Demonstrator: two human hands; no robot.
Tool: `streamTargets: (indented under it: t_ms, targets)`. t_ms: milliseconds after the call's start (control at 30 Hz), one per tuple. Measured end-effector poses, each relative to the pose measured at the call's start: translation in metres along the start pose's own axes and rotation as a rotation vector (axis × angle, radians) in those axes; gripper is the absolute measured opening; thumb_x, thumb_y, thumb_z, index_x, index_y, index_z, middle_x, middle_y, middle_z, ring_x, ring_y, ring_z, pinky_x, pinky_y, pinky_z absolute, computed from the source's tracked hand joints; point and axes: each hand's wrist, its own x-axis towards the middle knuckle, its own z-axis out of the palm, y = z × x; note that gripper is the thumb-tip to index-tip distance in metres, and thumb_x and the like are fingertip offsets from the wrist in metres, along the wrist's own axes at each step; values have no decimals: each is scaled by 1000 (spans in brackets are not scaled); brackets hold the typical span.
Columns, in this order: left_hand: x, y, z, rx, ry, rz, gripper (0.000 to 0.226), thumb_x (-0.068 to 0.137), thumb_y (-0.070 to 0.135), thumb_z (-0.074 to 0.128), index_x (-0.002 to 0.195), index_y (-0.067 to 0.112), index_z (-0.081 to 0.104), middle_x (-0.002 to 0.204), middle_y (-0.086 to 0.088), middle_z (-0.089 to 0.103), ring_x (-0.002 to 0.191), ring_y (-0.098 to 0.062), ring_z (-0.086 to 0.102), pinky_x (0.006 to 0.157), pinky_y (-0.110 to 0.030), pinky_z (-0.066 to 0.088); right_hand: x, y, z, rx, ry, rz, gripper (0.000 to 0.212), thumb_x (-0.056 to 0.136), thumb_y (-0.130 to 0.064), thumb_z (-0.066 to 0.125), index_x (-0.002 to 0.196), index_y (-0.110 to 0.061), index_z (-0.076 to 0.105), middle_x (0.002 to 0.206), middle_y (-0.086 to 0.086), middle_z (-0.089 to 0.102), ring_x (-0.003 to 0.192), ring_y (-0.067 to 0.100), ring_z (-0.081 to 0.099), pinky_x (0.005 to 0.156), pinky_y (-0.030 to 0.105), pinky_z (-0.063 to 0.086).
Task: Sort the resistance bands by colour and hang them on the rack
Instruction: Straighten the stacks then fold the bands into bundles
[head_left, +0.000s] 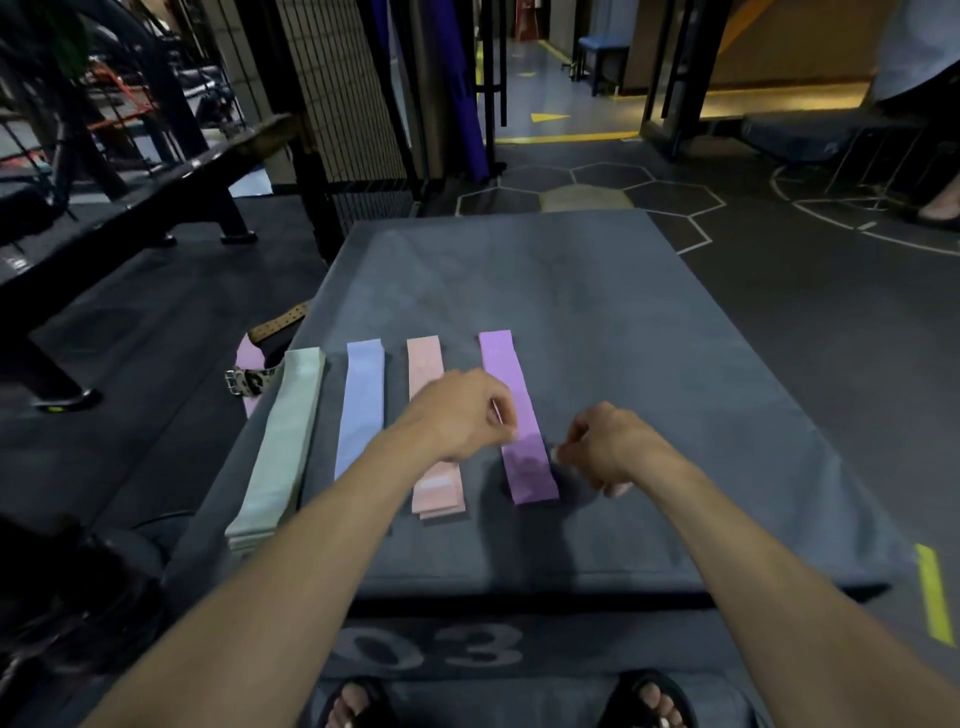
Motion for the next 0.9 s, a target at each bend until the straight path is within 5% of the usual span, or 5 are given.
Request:
streamTargets:
  t_ms: [167,267,367,600,900]
  targets:
    - [-41,14,29,130,21,-15,21,85,49,74,95,32,67,95,12,74,94,-16,66,91,-33,47,-18,11,14,-33,33,-31,25,82,-29,65,68,-9,71,62,11,71,60,27,70,65,31,60]
    - [-46,16,36,148,35,-8,21,85,48,74,96,35,62,93,11,74,94,-18,65,94,-36,45,-22,16,24,-2,94,-79,17,79,-27,67,65,-16,67,72,14,73,73,32,72,71,36,62]
    - [-46,17,39,193,50,18,14,87,41,73,96,35,65,94,10,74,94,-17,65,96,-36,44,-27,18,33,3,154,-131,3,77,-28,70,75,-25,71,87,10,75,84,32,72,79,39,61]
    - [-44,16,46,233,77,66,6,93,35,66,98,33,69,100,7,75,91,-22,64,94,-34,43,-34,19,35,-172,211,-222,26,83,-30,66,108,-34,69,106,1,72,100,29,66,85,34,55]
    - [-42,14,53,288,88,87,15,92,21,62,97,31,72,97,4,74,84,-22,62,90,-34,42,-32,17,36,-362,245,-358,26,89,-26,59,110,-36,70,112,1,71,102,29,66,83,32,52]
